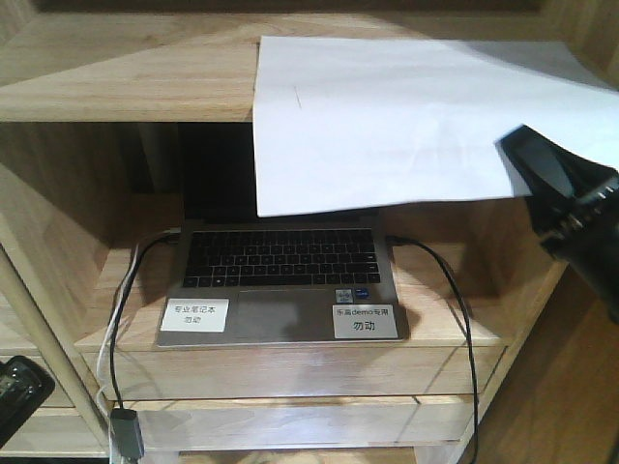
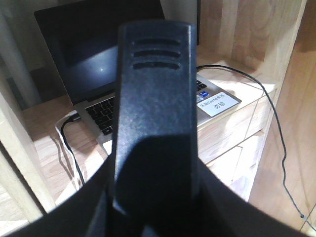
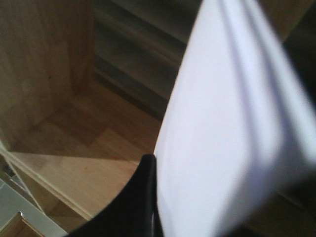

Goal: Grab stapler and paper to desk for stapling
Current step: 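Pinch the paper edge with the right gripper and pull it off the shelf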

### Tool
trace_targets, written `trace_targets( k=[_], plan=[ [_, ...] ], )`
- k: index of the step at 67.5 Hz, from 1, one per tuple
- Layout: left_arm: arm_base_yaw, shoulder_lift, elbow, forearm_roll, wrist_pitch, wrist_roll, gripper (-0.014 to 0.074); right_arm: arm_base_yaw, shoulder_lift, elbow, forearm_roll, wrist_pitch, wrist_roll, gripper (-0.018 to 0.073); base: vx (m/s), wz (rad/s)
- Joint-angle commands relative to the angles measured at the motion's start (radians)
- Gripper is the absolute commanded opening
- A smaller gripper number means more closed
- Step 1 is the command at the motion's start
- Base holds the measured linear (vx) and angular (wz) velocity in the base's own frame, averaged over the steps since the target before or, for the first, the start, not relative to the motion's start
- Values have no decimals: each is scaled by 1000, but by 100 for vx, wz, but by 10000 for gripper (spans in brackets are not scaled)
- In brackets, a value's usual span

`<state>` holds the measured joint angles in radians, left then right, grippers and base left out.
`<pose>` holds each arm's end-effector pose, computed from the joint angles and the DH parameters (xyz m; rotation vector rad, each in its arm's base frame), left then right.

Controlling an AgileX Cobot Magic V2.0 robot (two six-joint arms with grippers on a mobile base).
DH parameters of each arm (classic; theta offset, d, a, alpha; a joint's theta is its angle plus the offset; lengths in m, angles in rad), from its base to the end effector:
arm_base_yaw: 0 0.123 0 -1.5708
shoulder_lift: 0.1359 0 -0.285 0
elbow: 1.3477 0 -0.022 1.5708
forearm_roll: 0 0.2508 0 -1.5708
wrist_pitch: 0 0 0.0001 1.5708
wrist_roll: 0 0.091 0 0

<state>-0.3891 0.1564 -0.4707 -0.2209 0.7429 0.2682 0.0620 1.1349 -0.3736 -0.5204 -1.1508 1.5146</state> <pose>0.0268 -0.0256 0.2942 0.5644 1.8249 -0.3343 0.1965 0.0536 0.2890 0.3373 1.2860 1.4345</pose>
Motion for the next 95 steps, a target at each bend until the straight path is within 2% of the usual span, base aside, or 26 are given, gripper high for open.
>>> trace_targets(
  k=[1,7,26,43,66,84,95],
  plan=[
    [-5,9,-31,-20,-122,-4,-7,1,-87,30,61,-143,-26,-9,0,0],
    [-5,9,-31,-20,-122,-4,-7,0,-176,85,85,-73,-25,-9,0,0],
    [-5,9,-31,-20,-122,-4,-7,0,-449,171,62,60,-18,-9,0,0],
    [-5,9,-31,-20,-122,-4,-7,0,-628,232,20,184,84,-9,0,0],
    [-5,9,-31,-20,-122,-4,-7,0,-691,377,60,218,94,-8,0,0],
    [-5,9,-31,-20,-122,-4,-7,0,-691,382,115,211,82,-8,0,0],
    [-5,9,-31,-20,-122,-4,-7,0,-691,382,107,211,82,-8,0,0]
  ],
)
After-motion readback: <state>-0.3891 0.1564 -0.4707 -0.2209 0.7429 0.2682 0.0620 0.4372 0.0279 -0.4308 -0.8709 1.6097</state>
